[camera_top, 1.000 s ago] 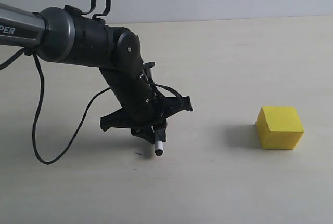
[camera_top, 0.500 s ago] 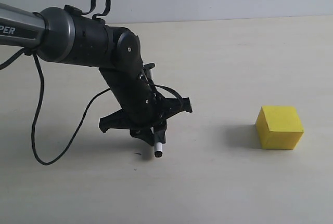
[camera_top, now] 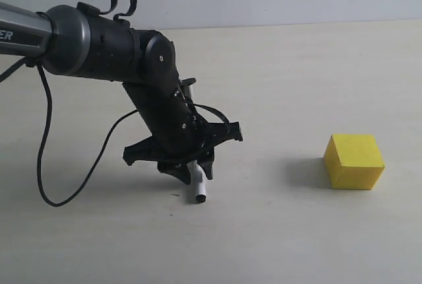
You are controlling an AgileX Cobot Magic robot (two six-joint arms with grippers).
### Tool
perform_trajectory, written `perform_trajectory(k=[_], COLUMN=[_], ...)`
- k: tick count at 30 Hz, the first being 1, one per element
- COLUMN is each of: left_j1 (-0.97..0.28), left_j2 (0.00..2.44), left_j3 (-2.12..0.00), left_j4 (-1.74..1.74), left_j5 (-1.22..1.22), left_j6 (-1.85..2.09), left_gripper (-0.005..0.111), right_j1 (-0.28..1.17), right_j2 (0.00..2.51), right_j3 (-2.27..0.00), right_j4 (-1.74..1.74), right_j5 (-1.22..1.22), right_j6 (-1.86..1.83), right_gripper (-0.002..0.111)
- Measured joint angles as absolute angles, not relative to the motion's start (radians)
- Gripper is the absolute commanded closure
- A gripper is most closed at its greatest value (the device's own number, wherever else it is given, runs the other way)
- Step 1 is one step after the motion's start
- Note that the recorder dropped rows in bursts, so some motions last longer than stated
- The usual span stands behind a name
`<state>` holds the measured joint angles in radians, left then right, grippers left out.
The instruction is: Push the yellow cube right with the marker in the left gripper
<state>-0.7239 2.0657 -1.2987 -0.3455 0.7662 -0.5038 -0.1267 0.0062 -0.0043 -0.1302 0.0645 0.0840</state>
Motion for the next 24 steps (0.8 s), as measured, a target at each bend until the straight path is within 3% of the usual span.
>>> perform_trajectory(k=[2, 7, 16, 24], left_j1=[-0.721, -0.747, -0.961, -1.087], left_j2=[2.023, 1.862, 1.548, 1.32], left_j3=[-1.299, -1.283, -0.931, -0.728], left_j4=[-0.345, -0.332, -0.28, -0.279], left_j5=[0.779, 0.701, 0.147, 0.051], left_j6=[-0.482, -0.346, -0.244, -0.213], left_gripper=[0.106, 0.107, 0.107, 0.107], right_j1=[-0.127, -0.127, -0.127, -0.127], right_j2=[0.006, 0.006, 0.006, 0.006], right_j3=[-0.004, -0.004, -0.004, -0.004], right_j4=[-0.13, -0.13, -0.13, -0.13], right_j5=[0.064, 0.064, 0.064, 0.064], right_j6=[0.084, 0.084, 0.084, 0.084], right_gripper=[0.108, 0.108, 0.108, 0.108])
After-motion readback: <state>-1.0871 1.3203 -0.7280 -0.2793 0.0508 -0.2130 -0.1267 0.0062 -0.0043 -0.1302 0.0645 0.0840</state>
